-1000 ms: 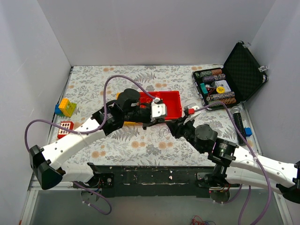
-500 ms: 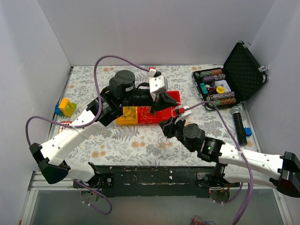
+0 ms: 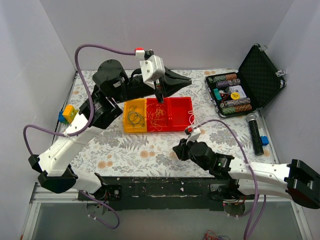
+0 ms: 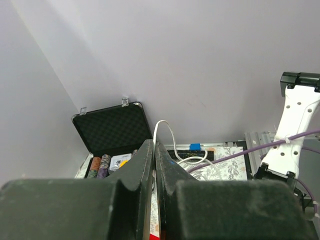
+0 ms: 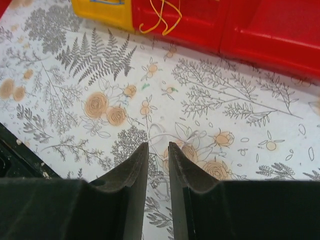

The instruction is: Untangle the cables

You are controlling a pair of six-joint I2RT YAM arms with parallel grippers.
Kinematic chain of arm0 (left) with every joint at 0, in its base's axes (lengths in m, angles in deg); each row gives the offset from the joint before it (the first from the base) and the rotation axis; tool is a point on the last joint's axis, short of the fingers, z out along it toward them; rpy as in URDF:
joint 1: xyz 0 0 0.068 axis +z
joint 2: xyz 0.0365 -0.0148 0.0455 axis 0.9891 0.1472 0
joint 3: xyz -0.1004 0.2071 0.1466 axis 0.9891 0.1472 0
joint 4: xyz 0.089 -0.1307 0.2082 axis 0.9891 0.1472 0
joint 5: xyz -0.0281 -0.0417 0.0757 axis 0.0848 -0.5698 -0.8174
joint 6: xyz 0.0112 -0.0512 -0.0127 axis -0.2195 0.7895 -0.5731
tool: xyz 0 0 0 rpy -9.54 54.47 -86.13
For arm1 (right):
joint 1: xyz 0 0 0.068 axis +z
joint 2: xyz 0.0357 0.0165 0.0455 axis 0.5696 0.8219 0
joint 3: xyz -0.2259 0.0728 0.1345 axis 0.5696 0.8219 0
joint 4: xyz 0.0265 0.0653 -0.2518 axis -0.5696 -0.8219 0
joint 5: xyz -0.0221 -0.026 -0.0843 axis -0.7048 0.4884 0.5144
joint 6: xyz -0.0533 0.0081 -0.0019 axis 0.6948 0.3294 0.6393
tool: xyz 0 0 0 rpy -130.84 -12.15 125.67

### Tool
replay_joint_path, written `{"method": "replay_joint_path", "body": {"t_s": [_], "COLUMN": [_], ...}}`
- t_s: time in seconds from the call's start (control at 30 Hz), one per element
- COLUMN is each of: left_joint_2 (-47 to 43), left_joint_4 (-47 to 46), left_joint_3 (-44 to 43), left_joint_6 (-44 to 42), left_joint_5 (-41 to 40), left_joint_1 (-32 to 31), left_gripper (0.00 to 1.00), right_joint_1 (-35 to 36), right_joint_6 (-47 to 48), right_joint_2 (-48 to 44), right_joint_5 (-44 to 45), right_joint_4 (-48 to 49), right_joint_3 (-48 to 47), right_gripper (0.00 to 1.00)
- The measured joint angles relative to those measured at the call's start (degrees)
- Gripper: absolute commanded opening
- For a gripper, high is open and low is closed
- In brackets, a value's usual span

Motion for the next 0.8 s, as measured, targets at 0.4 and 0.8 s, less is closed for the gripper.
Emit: {"method": "replay_joint_path", "body": {"t_s": [0.4,0.8], "left_joint_2": [-0.46,10.62], "left_joint_4": [-5.99,-15.8], "left_joint_3": [12.81,26.1], "left_joint_6": [-4.79,-9.53], "left_joint_5": [-13.31,-26.6], "left_joint_1": [0.0,0.11], "left_gripper": [0.0,0.0], "right_joint_1": [0.0,0.59], "right_joint_6": [-3.52,-9.53], "right_joint_2": [-3.02,-27.17], "right_joint_5": [-1.88,1.44], "right_joint_4": [-1.18,-13.66], "right_joint_3": [3.8,10.19], "right_gripper": [0.47,0.41]}}
